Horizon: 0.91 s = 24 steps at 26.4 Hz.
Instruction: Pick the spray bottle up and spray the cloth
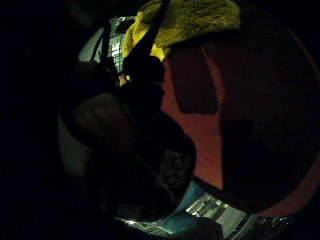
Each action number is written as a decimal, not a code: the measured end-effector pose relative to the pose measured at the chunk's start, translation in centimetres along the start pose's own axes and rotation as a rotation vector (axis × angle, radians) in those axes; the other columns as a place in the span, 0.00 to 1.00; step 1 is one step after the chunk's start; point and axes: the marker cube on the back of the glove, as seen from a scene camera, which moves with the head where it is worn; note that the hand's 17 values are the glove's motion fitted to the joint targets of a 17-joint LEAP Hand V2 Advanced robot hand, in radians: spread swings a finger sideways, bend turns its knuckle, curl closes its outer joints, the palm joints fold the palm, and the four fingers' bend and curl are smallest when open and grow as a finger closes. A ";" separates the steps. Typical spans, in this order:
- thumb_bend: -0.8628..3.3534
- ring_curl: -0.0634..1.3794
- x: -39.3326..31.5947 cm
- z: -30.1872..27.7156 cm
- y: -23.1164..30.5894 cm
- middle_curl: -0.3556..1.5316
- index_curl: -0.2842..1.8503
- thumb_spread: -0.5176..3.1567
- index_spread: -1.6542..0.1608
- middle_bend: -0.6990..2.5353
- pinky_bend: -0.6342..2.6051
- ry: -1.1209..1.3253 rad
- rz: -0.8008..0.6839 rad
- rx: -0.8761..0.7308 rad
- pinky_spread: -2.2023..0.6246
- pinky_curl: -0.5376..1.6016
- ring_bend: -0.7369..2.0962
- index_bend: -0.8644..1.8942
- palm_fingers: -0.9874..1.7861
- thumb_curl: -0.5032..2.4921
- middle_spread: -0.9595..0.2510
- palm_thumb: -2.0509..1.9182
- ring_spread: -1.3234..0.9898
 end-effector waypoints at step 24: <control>0.20 0.34 0.6 0.6 -0.3 0.46 0.37 0.29 0.80 0.32 0.24 0.020 0.037 0.001 0.90 0.36 0.43 0.37 0.72 0.42 0.74 0.75 0.58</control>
